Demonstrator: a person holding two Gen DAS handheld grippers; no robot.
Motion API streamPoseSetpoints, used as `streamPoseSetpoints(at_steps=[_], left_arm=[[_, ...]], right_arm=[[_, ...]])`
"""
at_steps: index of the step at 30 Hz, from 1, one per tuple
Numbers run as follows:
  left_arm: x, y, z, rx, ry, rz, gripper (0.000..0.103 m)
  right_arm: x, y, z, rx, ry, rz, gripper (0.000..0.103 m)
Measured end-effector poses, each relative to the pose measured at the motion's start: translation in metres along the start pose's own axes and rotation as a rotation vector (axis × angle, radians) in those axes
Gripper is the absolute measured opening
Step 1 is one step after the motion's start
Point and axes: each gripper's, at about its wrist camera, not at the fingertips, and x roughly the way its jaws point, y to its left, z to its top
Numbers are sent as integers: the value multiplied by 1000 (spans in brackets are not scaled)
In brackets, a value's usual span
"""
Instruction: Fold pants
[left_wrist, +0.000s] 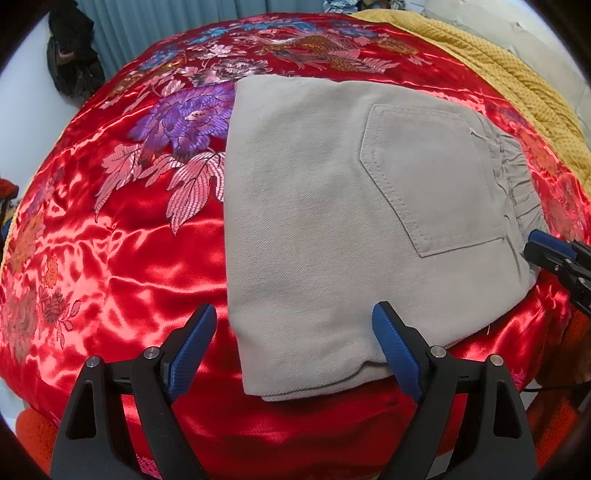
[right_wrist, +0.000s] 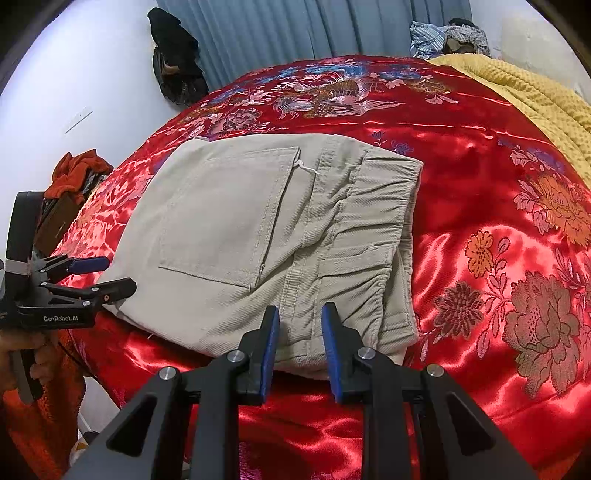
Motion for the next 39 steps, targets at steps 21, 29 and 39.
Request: streamPoseSetpoints(at_steps=[21, 29, 39], left_arm=[[38, 72, 47, -213, 182, -547, 86], [41, 50, 52, -151, 202, -468, 29], [-50, 58, 80, -91, -7, -514, 9]], right_arm=[[23, -112, 47, 361, 266, 339, 63], [62, -88, 53, 268, 385, 404, 49], [-18, -11, 109, -86, 210, 297, 37]])
